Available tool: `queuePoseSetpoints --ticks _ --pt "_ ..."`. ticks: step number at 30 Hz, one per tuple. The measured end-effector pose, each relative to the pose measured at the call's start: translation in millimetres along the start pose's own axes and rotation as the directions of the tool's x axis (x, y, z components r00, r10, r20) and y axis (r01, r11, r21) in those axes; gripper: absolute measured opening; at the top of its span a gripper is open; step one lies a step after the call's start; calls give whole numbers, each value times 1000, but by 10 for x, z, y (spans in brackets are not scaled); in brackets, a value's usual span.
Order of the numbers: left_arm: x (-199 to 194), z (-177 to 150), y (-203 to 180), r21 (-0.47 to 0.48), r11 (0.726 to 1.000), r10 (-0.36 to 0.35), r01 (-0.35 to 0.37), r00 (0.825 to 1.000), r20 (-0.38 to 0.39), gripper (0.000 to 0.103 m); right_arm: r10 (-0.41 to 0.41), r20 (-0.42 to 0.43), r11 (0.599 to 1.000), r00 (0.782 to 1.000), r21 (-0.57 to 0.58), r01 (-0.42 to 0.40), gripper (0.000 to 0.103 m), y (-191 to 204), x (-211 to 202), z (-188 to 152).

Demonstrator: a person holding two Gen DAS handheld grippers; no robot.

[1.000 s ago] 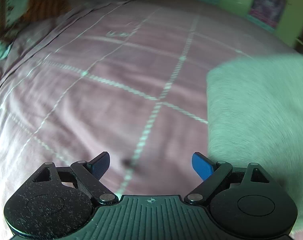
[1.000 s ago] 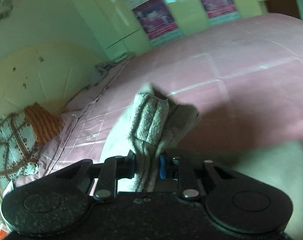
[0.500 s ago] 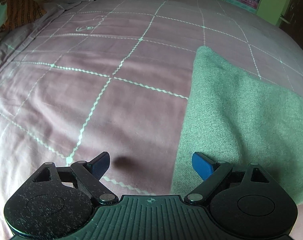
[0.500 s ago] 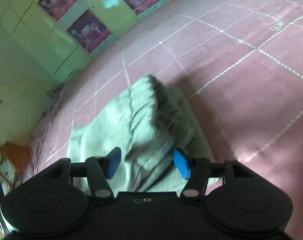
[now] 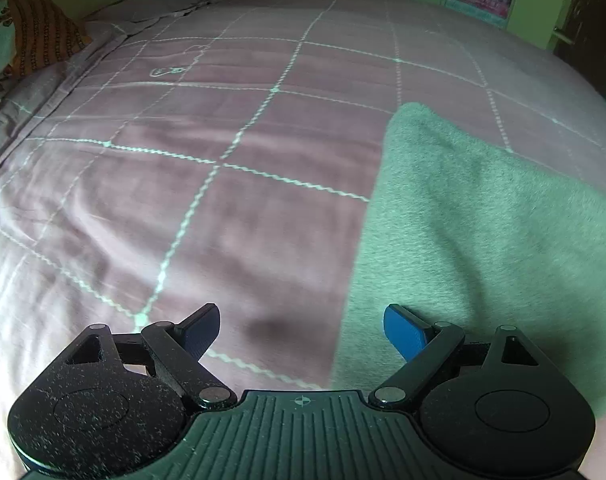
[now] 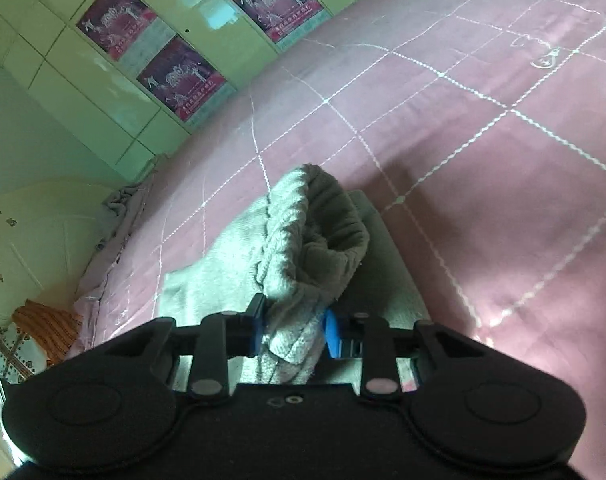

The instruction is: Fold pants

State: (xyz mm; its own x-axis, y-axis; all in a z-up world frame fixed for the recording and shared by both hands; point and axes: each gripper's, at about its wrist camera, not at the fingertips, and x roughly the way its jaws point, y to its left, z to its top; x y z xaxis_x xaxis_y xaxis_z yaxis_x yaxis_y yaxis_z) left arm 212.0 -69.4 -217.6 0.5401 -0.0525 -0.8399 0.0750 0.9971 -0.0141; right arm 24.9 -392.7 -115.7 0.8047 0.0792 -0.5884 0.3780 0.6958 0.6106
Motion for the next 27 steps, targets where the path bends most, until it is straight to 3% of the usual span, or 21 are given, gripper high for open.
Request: queuePoseSetpoints --ticks 2,4,7,15,22,25,27 --pt "30 -22 -61 24 999 20 -20 1000 -5 89 -53 -17 998 998 -38 53 30 -34 42 -53" --pt "43 -22 -65 21 999 24 -24 1000 -8 89 -89 -54 995 995 -51 87 37 -117 147 -91" --pt "52 -8 -31 4 1000 12 -12 1000 -19 89 -60 -65 998 996 -16 60 43 -134 99 -10" --pt "69 -15 -16 -3 1000 6 -6 1000 -18 89 -9 -111 998 994 -58 3 39 -4 5 -29" --pt "87 -16 3 -15 1000 -2 2 1000 -19 89 -25 -52 992 998 -123 19 42 152 157 84" --pt "80 -12 0 -15 1000 -3 2 1000 -16 89 -67 -127 991 990 -126 51 26 111 336 116" --pt "56 -15 -5 -13 1000 -5 5 1000 -5 89 -31 -79 986 996 -169 17 24 205 214 192"
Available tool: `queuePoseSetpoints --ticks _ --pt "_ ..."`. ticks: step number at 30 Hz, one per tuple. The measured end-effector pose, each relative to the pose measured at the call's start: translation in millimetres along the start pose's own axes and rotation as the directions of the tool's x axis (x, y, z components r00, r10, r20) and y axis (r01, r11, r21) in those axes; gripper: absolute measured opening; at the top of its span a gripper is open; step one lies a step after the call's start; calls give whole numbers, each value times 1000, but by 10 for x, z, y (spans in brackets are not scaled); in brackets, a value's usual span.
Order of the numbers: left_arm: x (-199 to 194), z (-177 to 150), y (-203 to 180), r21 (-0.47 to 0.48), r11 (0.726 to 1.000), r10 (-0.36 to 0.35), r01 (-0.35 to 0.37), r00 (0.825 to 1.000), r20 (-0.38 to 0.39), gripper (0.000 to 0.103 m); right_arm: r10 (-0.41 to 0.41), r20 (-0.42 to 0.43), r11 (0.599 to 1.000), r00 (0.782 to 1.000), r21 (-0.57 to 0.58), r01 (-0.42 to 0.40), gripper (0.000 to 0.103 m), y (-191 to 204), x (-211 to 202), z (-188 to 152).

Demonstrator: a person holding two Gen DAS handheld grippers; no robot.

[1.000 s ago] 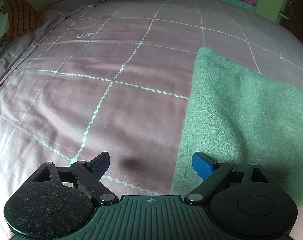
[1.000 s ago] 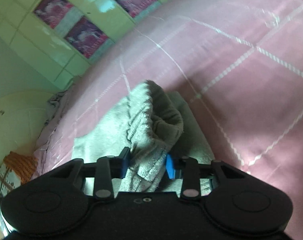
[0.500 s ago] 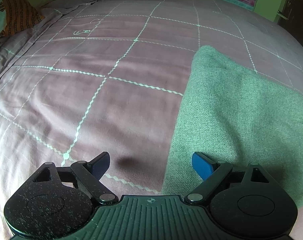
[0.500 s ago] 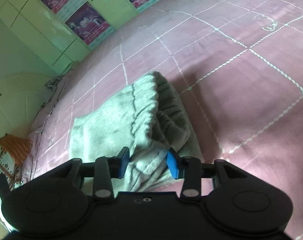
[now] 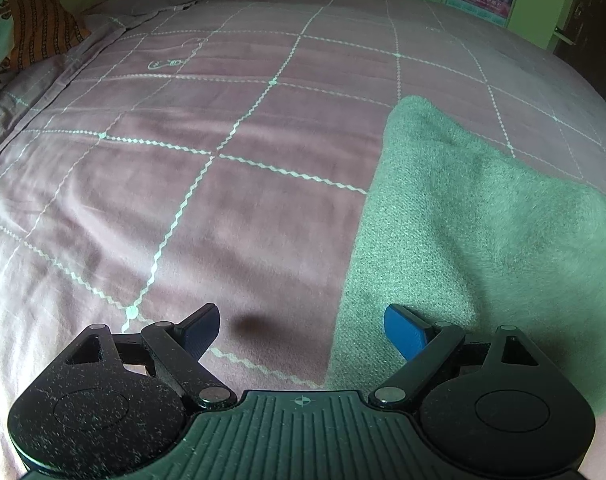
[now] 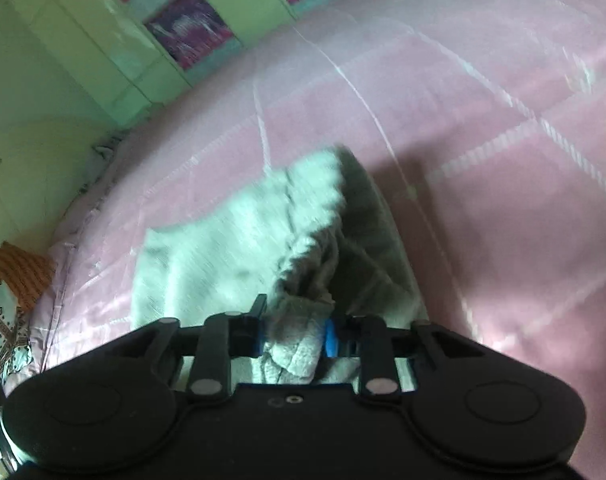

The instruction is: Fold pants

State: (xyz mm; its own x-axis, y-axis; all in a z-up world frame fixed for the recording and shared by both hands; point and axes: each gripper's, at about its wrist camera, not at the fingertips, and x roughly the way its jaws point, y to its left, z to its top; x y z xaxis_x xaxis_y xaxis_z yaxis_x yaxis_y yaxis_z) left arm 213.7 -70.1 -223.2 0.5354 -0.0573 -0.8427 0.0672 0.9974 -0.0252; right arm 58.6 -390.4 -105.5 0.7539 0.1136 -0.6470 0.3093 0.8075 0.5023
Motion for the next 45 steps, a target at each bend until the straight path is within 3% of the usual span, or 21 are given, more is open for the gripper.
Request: queuePoseSetpoints --ticks 3,5,6,8,10,13,15,18,21,23,26,29,32,35,40,45 --pt "1 4 -36 0 1000 3 -3 1000 5 89 75 106 992 992 -113 -63 23 188 -271 132" --pt "27 -2 -80 5 1000 9 -9 1000 -4 89 8 80 989 997 -146 4 23 145 -187 130" --pt "26 -8 -97 7 1000 6 -6 1000 -5 89 -66 31 989 997 -134 69 23 23 -43 84" --pt "8 -21 -130 18 1000 8 -8 1000 0 89 -145 -28 983 989 -116 141 23 -183 128 -49" --pt "6 -27 -150 35 999 15 -15 1000 3 89 -144 0 983 990 -118 143 25 -221 79 -133" --pt "-15 -4 -140 35 999 15 -15 1000 3 89 -152 11 984 988 -96 152 42 -177 -59 -89" --pt "-50 3 -152 35 999 11 -12 1000 9 89 -158 78 981 984 -99 165 42 -102 -218 -34" --pt "-177 -3 -258 66 998 20 -24 998 58 89 -99 114 977 989 -177 118 42 145 -316 80" --pt "-324 13 -409 106 994 -11 1 996 92 89 -80 105 947 991 -303 108 40 452 -144 137" --pt "-374 13 -501 127 992 -37 24 995 98 89 -90 72 939 993 -325 109 40 510 11 163" --pt "-251 -32 -603 156 987 -40 32 998 49 89 -143 41 931 989 -334 149 40 397 139 67" --pt "-52 -157 -571 121 990 -75 78 997 -25 89 -243 7 884 970 -410 225 37 79 240 -177" --pt "-59 -157 -537 79 994 -78 80 997 -25 89 -225 15 885 974 -415 211 39 -46 166 -243" --pt "-123 -111 -644 153 987 -56 54 998 9 89 -220 0 885 976 -421 199 42 23 186 -163" --pt "-149 -55 -807 224 973 -66 58 997 26 89 -114 29 926 993 -360 117 42 177 59 51" --pt "-79 78 -949 260 963 -78 68 997 27 89 -116 37 917 993 -381 121 42 310 262 217"
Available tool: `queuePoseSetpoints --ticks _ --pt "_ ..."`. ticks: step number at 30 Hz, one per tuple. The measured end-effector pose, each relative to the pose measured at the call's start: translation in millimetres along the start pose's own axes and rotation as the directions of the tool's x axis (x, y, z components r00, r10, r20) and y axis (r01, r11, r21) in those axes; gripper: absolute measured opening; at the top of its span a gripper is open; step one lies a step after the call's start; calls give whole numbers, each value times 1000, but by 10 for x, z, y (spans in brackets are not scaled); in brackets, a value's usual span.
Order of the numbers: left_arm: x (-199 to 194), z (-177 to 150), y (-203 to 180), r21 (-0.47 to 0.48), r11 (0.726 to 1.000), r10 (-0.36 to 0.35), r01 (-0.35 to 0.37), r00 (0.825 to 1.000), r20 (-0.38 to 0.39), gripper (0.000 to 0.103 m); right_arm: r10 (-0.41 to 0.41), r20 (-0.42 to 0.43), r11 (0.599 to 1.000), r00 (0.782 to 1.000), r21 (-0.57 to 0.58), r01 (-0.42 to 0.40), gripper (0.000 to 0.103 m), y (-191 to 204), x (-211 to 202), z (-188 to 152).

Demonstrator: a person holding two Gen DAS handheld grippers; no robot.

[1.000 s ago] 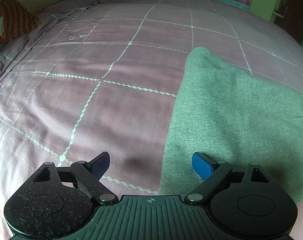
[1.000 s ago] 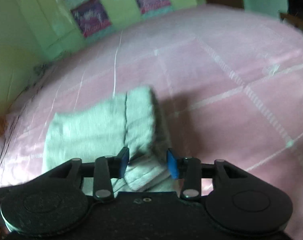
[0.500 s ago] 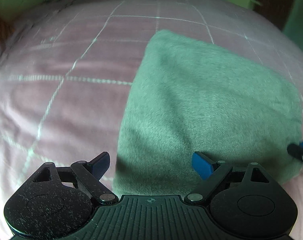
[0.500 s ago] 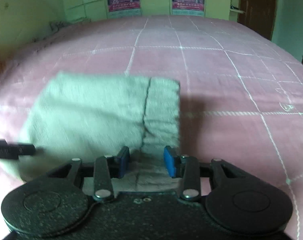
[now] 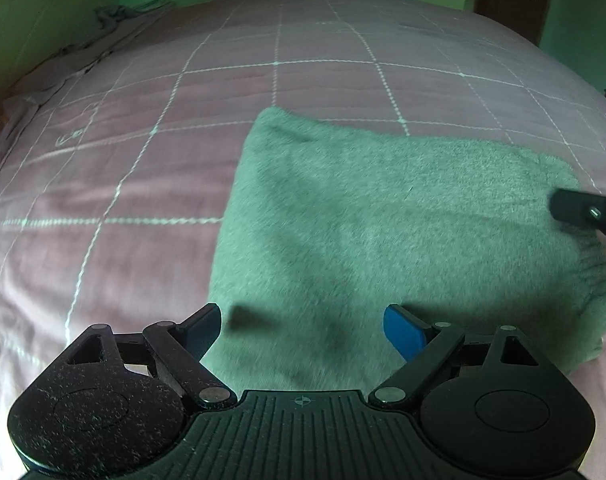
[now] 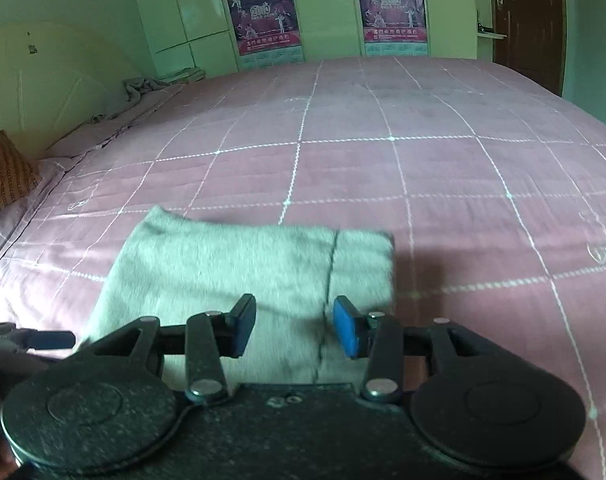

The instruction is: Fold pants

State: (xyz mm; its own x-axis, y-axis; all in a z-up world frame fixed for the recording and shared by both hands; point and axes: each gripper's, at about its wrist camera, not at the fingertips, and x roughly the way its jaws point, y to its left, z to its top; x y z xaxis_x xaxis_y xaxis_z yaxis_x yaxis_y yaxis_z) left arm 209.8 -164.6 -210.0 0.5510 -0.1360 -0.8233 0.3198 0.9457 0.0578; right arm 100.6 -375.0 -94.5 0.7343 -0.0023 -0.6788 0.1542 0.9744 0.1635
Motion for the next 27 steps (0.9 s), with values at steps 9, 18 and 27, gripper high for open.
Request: queuePoseSetpoints --ticks 9,18,27 --pt "541 497 -6 -35 999 40 -41 999 -15 90 -89 18 996 996 -3 89 43 6 527 276" --pt "907 886 10 -100 993 56 -60 998 -42 98 -129 10 990 992 -55 129 49 45 712 315" --pt "1038 952 81 -190 979 57 -71 995 -79 100 -186 -90 980 978 -95 177 50 17 1122 356"
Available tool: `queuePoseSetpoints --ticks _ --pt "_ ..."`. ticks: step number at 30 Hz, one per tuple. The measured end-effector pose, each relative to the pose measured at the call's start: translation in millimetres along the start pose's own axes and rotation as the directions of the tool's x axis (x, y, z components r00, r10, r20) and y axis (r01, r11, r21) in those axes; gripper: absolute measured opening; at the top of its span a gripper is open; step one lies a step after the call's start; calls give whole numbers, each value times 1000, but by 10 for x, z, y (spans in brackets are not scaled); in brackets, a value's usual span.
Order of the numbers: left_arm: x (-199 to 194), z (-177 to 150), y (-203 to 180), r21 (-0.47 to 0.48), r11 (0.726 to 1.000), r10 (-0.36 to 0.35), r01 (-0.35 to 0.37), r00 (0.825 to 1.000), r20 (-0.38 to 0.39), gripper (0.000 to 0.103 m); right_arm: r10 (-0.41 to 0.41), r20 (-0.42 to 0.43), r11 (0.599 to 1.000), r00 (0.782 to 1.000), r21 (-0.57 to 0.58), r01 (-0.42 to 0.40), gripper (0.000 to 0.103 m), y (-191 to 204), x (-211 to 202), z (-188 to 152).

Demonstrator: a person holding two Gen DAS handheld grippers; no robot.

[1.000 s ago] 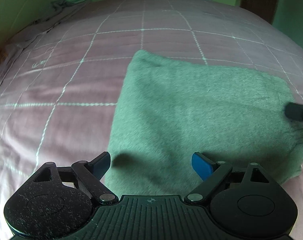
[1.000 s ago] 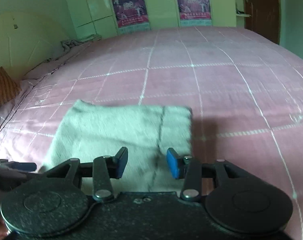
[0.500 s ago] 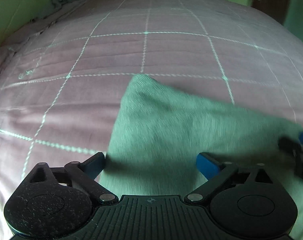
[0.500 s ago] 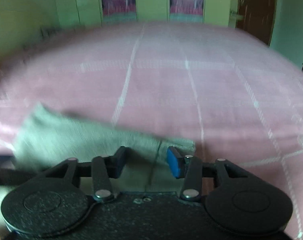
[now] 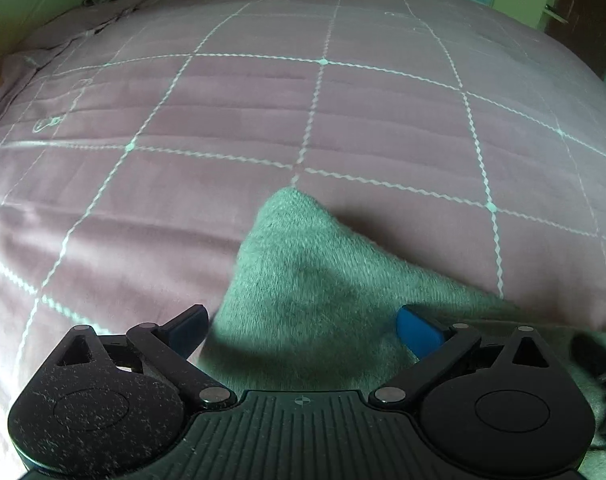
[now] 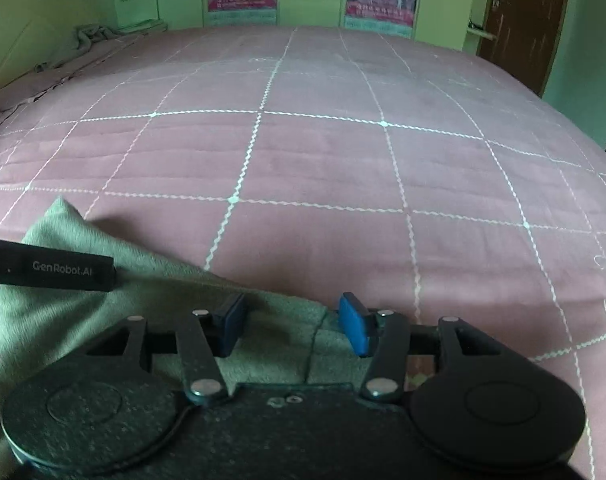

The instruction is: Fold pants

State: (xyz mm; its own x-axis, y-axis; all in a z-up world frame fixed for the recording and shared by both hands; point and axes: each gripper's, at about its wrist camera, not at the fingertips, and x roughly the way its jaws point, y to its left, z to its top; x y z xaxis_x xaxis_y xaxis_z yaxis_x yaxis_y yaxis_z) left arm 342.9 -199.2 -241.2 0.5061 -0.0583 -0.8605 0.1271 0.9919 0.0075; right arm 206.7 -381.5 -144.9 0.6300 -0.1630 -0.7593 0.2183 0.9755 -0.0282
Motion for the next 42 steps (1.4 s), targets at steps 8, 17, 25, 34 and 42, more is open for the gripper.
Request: queuePoseSetpoints --ticks 8,17,25,34,42 --pt "-447 -694 282 75 996 -47 45 999 23 100 86 88 996 992 -29 -84 50 1 -673 -388" --pt "-851 -1281 419 56 997 -58 56 998 38 100 46 125 996 991 -87 -35 54 6 -1003 -765" --pt "-936 -1361 392 50 998 -31 29 999 41 100 55 24 998 998 17 -55 64 -147 -855 -1011" --pt "-1076 -1435 373 64 998 -18 14 998 61 100 -17 174 999 985 -37 24 60 36 -1299 -1083" --pt "-1126 -1483 355 72 997 -24 19 998 64 100 9 66 994 998 -110 -1 62 173 -1015 -1054"
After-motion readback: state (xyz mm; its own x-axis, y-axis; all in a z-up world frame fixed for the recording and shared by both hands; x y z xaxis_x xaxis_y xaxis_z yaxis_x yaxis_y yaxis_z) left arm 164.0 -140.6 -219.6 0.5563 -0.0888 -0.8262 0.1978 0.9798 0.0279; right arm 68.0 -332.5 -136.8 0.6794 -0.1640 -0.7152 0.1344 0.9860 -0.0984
